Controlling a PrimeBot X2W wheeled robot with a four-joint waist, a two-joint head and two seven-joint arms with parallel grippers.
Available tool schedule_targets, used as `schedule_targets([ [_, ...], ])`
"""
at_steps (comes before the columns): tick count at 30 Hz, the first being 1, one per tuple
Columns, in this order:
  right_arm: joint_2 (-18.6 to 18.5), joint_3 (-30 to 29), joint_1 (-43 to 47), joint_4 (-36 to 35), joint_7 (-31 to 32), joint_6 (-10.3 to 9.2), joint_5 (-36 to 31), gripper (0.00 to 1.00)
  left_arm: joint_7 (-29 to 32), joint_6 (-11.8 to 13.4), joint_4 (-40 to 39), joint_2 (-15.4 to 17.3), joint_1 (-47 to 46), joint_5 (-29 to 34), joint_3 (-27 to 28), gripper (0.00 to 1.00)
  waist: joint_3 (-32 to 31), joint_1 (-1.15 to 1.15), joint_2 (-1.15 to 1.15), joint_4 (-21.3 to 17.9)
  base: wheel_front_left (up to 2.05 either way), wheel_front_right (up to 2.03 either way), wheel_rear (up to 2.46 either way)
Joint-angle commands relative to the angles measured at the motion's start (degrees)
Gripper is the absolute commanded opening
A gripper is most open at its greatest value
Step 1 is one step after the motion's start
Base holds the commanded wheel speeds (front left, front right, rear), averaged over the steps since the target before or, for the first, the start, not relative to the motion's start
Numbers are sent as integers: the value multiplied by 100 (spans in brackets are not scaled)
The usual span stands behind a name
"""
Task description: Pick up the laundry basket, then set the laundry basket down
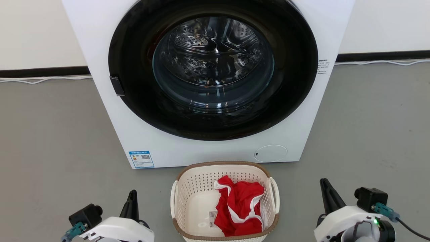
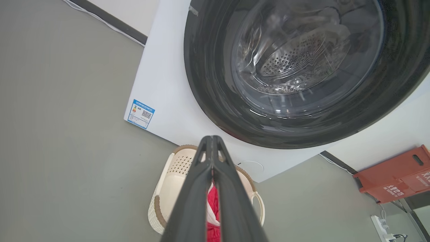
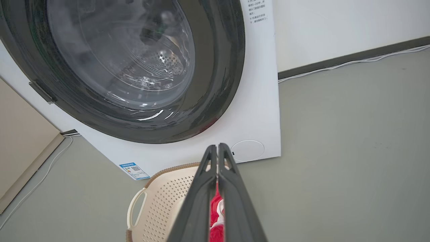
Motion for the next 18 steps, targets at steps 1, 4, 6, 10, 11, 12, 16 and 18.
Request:
schedule_targets([
  [1, -15, -5, -97, -212, 48, 7, 184, 0, 25, -48, -194, 36, -161, -123, 82, 0, 1, -1, 0, 2, 0, 0, 0],
  [4, -15, -23, -78, -275, 96, 7, 402, 0, 75, -70, -229, 38, -159, -278, 112, 0, 6, -1, 0, 7, 0, 0, 0],
  [6, -14, -36, -66, -317, 128, 8, 549, 0, 108, -85, -252, 39, -157, -383, 133, 0, 9, -1, 0, 10, 0, 0, 0],
  [10, -14, -63, -41, -401, 193, 9, 842, 0, 176, -115, -298, 42, -153, -592, 174, 0, 15, -1, 0, 17, 0, 0, 0],
  [11, -14, -69, -35, -422, 210, 9, 916, 0, 193, -122, -310, 43, -152, -645, 184, 0, 16, -1, 0, 19, 0, 0, 0],
  [12, -14, -76, -29, -443, 226, 9, 989, 0, 209, -129, -321, 43, -152, -697, 195, 0, 18, -1, 0, 20, 0, 0, 0],
  [16, -14, -103, -5, -525, 291, 10, 1280, 0, 276, -159, -367, 46, -148, -905, 236, 0, 23, -1, 0, 27, 0, 0, 0],
  [18, -14, -117, 7, -567, 324, 10, 1426, 0, 310, -174, -390, 47, -146, -1010, 256, 0, 26, -1, 0, 30, 0, 0, 0],
])
